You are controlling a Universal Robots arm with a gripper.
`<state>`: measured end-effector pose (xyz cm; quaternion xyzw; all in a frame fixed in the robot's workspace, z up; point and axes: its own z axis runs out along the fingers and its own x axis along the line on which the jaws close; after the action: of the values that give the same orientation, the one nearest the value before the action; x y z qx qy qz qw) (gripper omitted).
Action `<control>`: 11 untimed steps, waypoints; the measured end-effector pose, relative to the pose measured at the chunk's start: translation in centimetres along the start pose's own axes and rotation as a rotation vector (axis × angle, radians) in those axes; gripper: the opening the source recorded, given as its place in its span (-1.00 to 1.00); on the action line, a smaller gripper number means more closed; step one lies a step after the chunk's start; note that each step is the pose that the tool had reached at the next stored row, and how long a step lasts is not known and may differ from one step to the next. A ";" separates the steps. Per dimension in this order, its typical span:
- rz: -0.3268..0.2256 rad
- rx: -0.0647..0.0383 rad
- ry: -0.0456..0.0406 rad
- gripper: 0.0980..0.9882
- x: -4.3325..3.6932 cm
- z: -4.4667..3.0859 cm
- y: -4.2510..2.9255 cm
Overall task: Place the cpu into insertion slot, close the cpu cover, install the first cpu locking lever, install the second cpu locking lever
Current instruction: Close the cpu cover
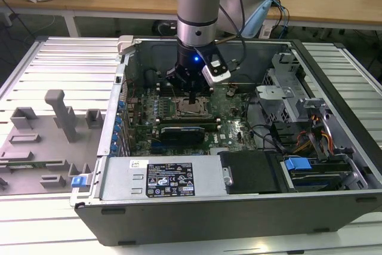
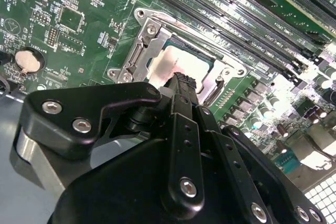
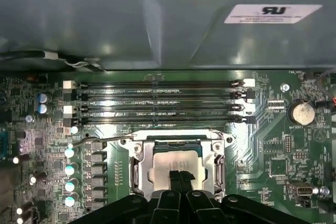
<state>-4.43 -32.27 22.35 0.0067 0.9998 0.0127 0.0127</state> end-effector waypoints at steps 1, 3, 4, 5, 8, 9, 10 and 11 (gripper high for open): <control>0.000 0.000 0.0001 -0.98 0.00 0.00 0.00; 0.001 0.002 0.0001 -0.98 0.00 -0.01 -0.01; 0.002 0.003 0.0002 -0.98 0.00 -0.06 0.00; 0.002 0.003 -0.0003 -0.98 0.00 -0.15 0.01; 0.002 0.003 -0.0016 -0.98 -0.02 -0.66 0.02; 0.002 0.003 -0.0022 -0.98 -0.02 -0.92 0.03; 0.002 0.003 -0.0027 -0.98 -0.03 -1.11 0.03; 0.002 0.003 -0.0039 -0.98 -0.03 -1.43 0.04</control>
<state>-4.43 -32.27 23.78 0.0077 0.9998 0.0111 0.0147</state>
